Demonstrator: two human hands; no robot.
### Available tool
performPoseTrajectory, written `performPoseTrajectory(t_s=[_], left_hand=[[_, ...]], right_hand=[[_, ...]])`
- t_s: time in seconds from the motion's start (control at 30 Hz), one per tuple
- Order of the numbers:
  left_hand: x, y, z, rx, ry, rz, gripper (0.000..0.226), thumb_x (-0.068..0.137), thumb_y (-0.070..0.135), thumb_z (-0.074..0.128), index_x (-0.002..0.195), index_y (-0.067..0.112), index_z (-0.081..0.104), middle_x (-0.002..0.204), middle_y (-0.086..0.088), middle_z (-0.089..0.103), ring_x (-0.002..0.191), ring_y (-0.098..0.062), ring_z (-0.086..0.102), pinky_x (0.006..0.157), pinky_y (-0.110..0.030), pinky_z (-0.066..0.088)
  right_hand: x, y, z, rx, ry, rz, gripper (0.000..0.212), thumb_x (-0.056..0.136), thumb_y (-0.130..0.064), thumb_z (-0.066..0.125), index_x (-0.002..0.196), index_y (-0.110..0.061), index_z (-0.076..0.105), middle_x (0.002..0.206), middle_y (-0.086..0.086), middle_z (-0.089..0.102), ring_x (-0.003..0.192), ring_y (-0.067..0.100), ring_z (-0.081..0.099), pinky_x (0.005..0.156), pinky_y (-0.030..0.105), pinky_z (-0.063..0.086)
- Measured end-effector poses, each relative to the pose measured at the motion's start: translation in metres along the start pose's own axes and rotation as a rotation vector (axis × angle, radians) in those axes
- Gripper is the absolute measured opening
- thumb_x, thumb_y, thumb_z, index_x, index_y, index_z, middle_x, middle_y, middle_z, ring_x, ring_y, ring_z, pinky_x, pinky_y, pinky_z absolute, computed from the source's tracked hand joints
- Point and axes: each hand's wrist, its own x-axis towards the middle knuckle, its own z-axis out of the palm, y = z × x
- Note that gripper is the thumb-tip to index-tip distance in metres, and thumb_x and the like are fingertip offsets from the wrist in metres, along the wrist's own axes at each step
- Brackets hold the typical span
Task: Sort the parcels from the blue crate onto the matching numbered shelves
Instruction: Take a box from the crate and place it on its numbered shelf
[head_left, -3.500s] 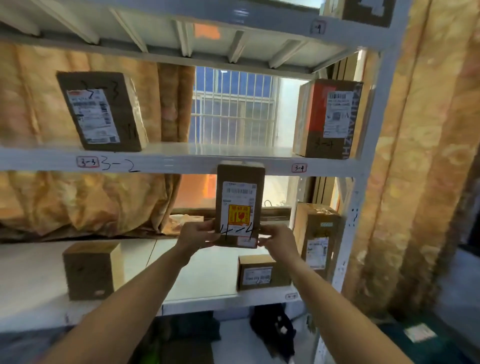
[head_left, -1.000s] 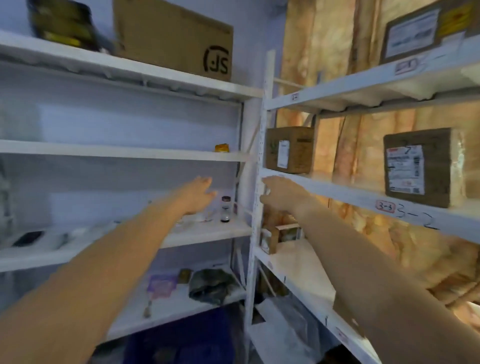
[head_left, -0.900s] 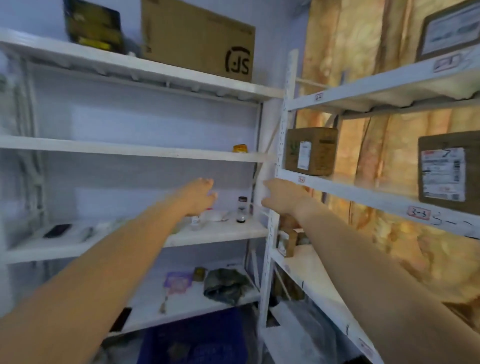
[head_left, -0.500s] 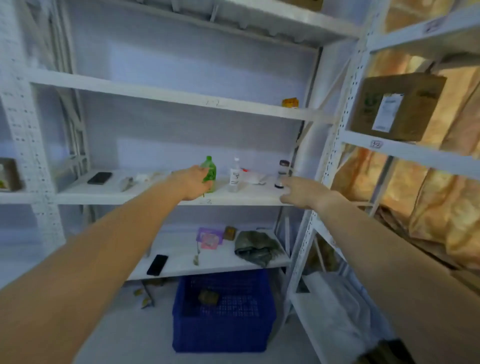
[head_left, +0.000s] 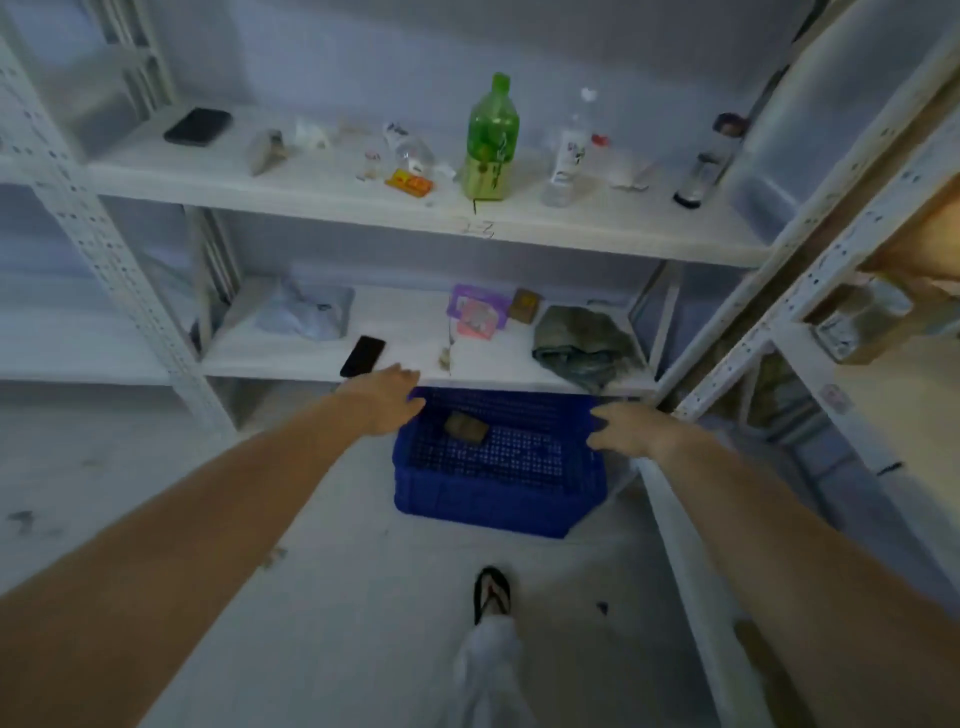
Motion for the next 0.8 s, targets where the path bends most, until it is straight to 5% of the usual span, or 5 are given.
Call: performPoseTrajectory(t_s=[0.07,0.3,0.57,0.67,0.8], left_hand=[[0.032,-0.015,0.020,-0.018,-0.013,-0.005,0.048,0.101,0.031,0.033,0.144,0.010,0.031,0.149,-0.011,0.033,0.135,-0.026,0.034,0.110,-0.033,0.027],[0.155,-0.042,0.060,-0.077,-0.202,-0.216,0.059,0.099,0.042,0.029,0.151,0.018,0.013,0.160,-0.003,0.008,0.146,-0.019,0.015,0.116,-0.036,0.021],[0.291,-0.064,0.136,-0.141,-0.240,-0.225,0.058,0.100,0.038,0.028,0.151,0.017,0.011,0.159,0.000,0.011,0.147,-0.016,0.008,0.118,-0.033,0.018],[0.343,-0.085,0.180,-0.107,-0.298,-0.233,0.059,0.100,0.037,0.027,0.152,0.015,0.008,0.160,0.000,0.007,0.148,-0.015,0.003,0.118,-0.032,0.013],[0.427,-0.114,0.263,-0.091,-0.326,-0.200,0.059,0.100,0.038,0.026,0.151,0.015,0.006,0.160,0.000,0.005,0.148,-0.015,0.002,0.118,-0.033,0.014]], right_hand=[[0.046,-0.004,0.008,0.010,-0.080,-0.017,0.063,0.094,-0.039,0.049,0.149,-0.017,0.028,0.155,0.003,0.028,0.138,0.025,0.033,0.112,0.034,0.032],[0.191,-0.006,0.021,0.052,-0.302,-0.116,0.046,0.098,-0.025,0.045,0.134,0.003,0.045,0.140,0.019,0.046,0.125,0.033,0.045,0.106,0.037,0.038],[0.352,0.011,0.054,-0.011,-0.382,-0.094,0.044,0.099,-0.017,0.043,0.128,0.015,0.043,0.129,0.028,0.051,0.116,0.037,0.051,0.093,0.038,0.040],[0.417,0.010,0.096,-0.033,-0.415,-0.117,0.040,0.097,-0.017,0.046,0.127,0.010,0.048,0.123,0.020,0.057,0.109,0.030,0.055,0.091,0.032,0.042],[0.519,0.004,0.176,-0.019,-0.434,-0.144,0.047,0.098,-0.024,0.045,0.141,-0.006,0.039,0.144,0.006,0.042,0.130,0.021,0.042,0.106,0.027,0.032]])
